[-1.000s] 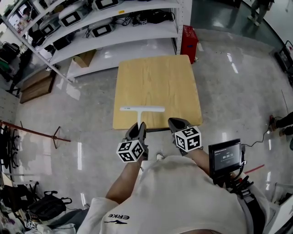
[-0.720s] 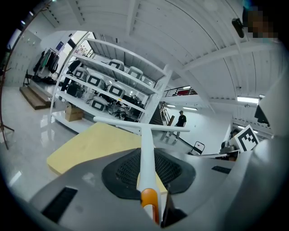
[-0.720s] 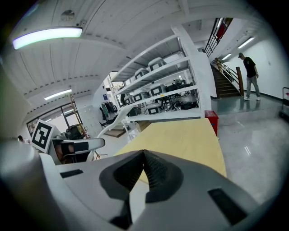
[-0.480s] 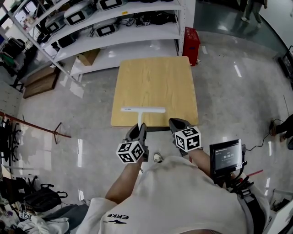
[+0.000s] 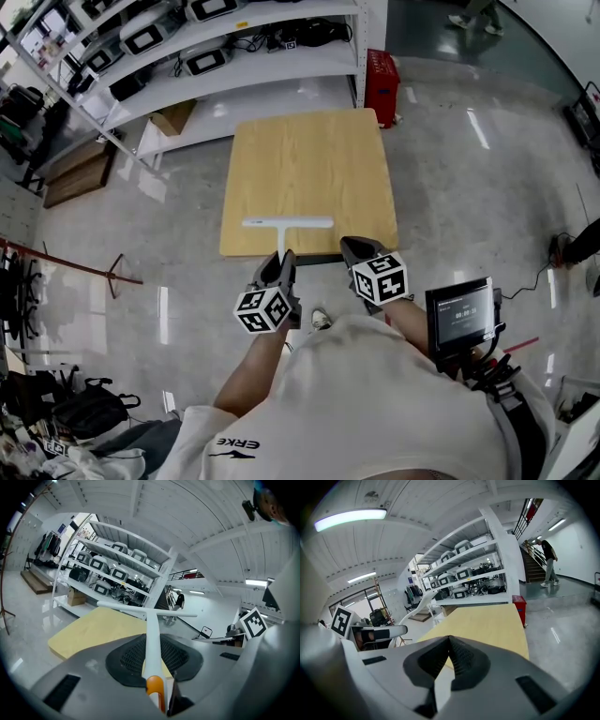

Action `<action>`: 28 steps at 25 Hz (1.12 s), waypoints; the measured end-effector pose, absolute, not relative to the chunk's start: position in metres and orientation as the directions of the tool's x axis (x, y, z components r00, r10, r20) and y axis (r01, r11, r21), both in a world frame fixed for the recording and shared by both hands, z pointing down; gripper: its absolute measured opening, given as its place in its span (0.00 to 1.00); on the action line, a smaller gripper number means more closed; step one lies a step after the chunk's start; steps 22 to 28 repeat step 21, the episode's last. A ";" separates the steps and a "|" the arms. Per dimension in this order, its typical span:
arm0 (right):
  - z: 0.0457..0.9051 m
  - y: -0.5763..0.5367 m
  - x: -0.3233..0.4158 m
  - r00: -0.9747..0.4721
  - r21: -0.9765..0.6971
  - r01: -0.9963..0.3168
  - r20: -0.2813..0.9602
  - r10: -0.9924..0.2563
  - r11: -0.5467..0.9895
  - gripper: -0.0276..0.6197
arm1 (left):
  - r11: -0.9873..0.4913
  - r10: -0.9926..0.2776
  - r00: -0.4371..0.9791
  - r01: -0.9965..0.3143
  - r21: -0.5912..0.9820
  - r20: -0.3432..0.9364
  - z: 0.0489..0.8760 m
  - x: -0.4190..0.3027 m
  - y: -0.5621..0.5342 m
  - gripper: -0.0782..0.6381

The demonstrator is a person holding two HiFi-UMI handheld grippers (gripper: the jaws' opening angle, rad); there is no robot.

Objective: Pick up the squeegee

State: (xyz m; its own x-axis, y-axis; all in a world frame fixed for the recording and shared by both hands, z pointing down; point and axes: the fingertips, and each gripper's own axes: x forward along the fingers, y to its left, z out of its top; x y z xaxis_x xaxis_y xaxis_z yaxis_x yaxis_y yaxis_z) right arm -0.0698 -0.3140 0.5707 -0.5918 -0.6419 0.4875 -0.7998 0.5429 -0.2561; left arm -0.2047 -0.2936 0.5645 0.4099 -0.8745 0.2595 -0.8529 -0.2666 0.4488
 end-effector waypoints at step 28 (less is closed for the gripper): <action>0.567 -0.323 -0.072 -0.572 -0.254 -0.814 0.504 -0.647 0.522 0.05 | -0.283 -0.864 0.430 -0.845 0.454 0.262 0.556 -0.207 -0.306 0.22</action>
